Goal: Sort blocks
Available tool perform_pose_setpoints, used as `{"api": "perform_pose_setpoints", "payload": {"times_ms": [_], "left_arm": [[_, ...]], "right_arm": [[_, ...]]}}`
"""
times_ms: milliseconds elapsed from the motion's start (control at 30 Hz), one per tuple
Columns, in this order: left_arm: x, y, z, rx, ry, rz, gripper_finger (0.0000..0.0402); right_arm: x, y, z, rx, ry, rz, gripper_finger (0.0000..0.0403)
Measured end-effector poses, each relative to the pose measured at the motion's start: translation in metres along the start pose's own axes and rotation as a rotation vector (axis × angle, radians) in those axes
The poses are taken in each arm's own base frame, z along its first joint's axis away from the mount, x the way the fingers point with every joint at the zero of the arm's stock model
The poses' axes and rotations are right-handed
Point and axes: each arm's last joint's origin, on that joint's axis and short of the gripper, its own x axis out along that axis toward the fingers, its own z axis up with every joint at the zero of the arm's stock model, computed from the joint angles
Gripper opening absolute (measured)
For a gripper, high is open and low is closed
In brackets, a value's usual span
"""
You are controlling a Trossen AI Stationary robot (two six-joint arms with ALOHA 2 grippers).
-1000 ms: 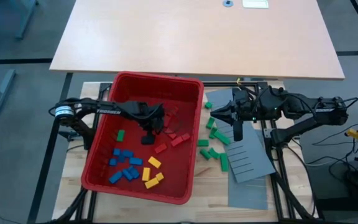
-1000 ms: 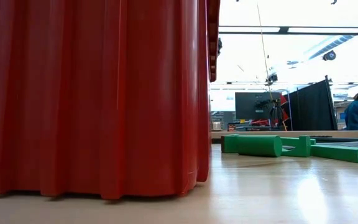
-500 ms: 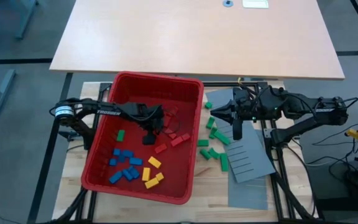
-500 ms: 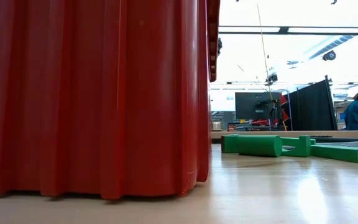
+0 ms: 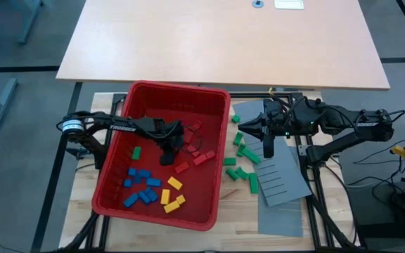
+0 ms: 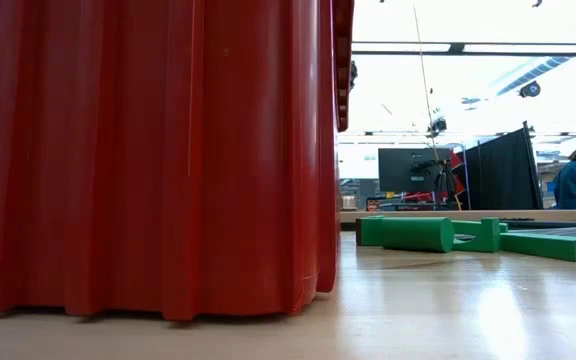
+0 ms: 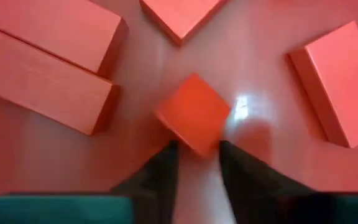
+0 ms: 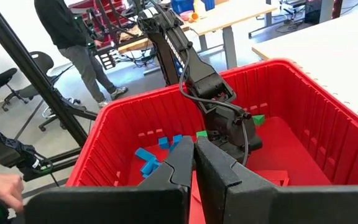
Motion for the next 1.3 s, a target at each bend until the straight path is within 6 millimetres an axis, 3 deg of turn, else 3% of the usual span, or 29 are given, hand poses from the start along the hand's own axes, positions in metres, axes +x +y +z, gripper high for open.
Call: {"api": "perform_pose_setpoints", "payload": {"times_ms": [133,267,467,767,933,1100,1300], "left_arm": [[-0.0002,0.0002,0.0014,-0.009,-0.012,0.002,0.0017],[-0.0004,-0.0003,0.0022,-0.018,-0.021,-0.019,0.0017],[-0.0004,-0.0005,0.0022,-0.010,-0.021,-0.022,0.0069],[-0.0005,-0.0004,0.0022,0.000,-0.021,-0.020,0.0217],[-0.0005,-0.0004,0.0025,0.032,-0.023,-0.019,0.0277],[-0.0006,-0.0002,0.0045,0.110,-0.043,-0.013,0.0296],[-0.0008,0.0002,0.0085,0.177,-0.084,-0.001,0.0284]], "right_arm": [[0.0000,0.0000,0.0000,0.000,0.000,0.000,0.0000],[0.0000,0.0000,0.0000,0.000,0.000,0.000,0.0000],[0.0000,0.0000,0.0000,0.000,0.000,0.000,0.0000],[0.0000,0.0000,0.0000,-0.001,0.000,0.000,0.0000],[0.0000,0.0000,0.0000,-0.001,0.000,-0.001,0.0000],[0.0000,-0.0006,0.0002,-0.001,-0.007,-0.020,0.0000],[0.0000,-0.0009,0.0003,0.012,-0.010,-0.028,0.0000]]}}
